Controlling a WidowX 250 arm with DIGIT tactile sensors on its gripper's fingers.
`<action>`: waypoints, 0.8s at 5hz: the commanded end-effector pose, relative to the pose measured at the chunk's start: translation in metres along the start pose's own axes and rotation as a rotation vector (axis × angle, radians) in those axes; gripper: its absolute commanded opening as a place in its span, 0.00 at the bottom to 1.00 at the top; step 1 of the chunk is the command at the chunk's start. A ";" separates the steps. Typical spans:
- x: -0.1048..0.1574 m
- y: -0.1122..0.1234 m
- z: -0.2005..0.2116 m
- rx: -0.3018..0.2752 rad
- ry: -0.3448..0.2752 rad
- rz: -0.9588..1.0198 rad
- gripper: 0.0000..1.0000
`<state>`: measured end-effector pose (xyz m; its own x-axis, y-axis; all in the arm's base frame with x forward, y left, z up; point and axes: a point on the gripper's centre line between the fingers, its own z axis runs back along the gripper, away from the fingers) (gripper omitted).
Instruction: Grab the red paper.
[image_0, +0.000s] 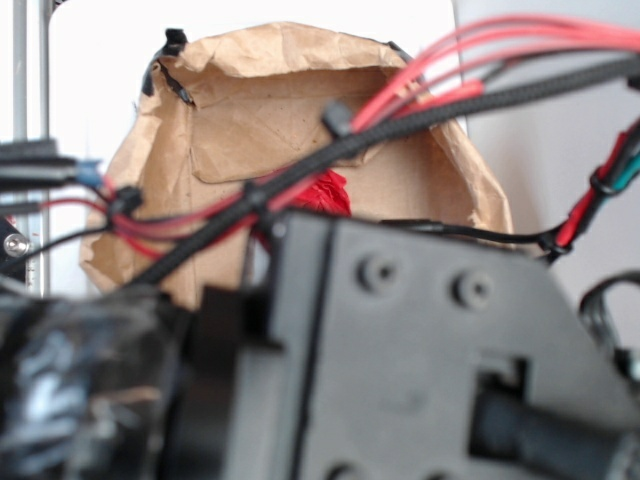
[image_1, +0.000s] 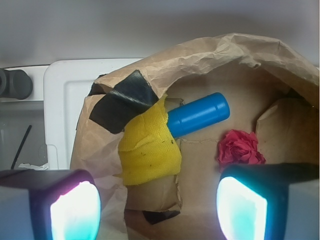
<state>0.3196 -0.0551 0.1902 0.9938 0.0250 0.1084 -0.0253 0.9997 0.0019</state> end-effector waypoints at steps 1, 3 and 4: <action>0.005 0.036 -0.018 0.057 -0.142 -0.047 1.00; -0.021 0.081 0.002 -0.034 -0.154 -0.129 1.00; -0.026 0.094 -0.009 -0.025 -0.154 -0.132 1.00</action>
<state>0.2897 0.0332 0.1548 0.9751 -0.1120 0.1916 0.1173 0.9930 -0.0165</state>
